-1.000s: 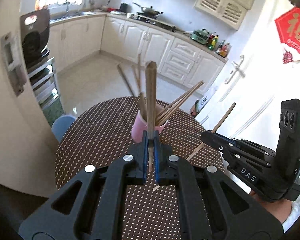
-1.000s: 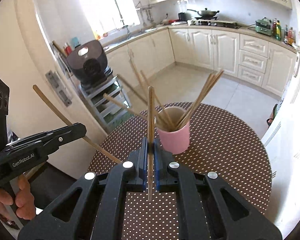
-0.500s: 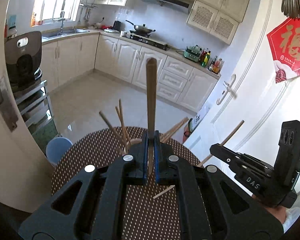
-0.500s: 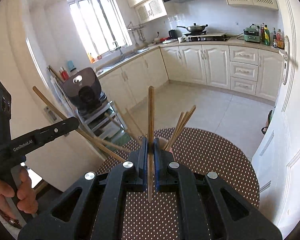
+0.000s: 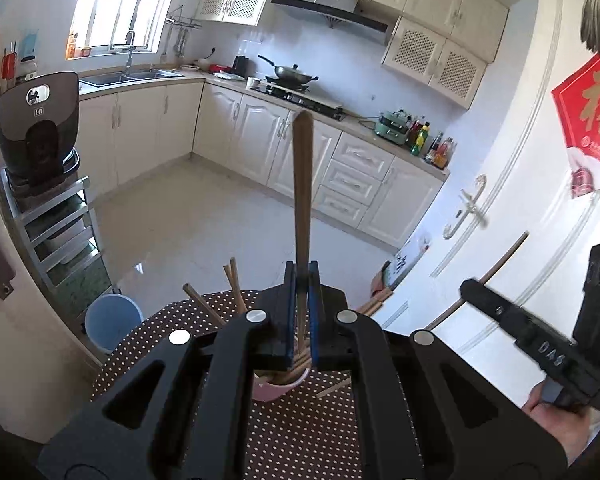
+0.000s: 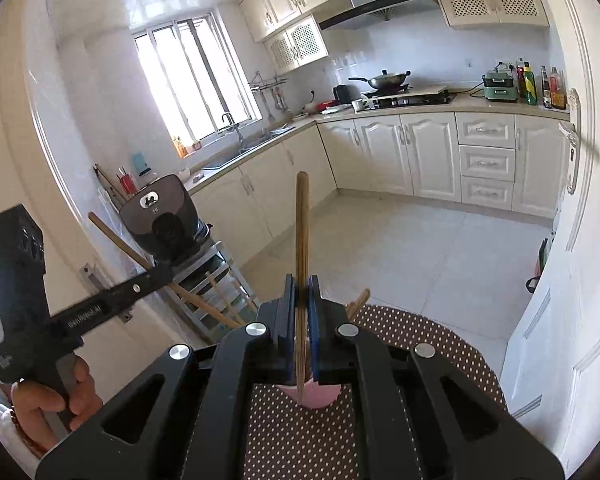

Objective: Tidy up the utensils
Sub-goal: 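Lift the chopstick with the right gripper and lower it into the pink cup, then open the right gripper to release the chopstick into the pink cup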

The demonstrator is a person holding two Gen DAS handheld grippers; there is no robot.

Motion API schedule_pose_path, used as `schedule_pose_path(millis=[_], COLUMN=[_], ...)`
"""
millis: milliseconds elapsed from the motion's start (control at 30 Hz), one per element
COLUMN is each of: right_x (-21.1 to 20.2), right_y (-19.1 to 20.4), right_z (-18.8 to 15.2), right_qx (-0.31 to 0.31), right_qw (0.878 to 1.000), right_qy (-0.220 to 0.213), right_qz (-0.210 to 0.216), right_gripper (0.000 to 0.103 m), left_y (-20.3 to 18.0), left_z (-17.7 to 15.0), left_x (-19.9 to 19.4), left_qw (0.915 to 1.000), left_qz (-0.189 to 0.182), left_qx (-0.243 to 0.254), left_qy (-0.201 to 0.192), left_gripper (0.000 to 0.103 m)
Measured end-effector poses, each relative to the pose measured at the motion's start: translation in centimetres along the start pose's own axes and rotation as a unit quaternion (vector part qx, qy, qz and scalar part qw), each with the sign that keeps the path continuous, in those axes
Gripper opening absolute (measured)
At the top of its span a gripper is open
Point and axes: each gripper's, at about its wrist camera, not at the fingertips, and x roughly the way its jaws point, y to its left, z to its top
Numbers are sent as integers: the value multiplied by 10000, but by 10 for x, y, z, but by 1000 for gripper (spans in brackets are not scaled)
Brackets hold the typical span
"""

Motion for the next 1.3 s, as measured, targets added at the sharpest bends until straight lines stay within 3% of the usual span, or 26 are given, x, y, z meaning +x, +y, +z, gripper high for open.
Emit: schedule_pose_path(millis=[367, 667, 1300], right_x=[29, 46, 61], right_y=[8, 10, 11], right_z=[9, -1, -17], right_qx=[-222, -384, -411], right_qw=[9996, 9987, 9972], right_qy=[102, 313, 602], right_qz=[155, 138, 180], right_gripper=[5, 5, 5], left_y=[18, 18, 19], left_z=[-7, -24, -52], left_x=[28, 39, 59], left_qw=[9995, 9982, 9945], left_qz=[119, 396, 438], left_qx=[-98, 165, 225], left_qy=[258, 428, 927], left_gripper=[6, 6, 6])
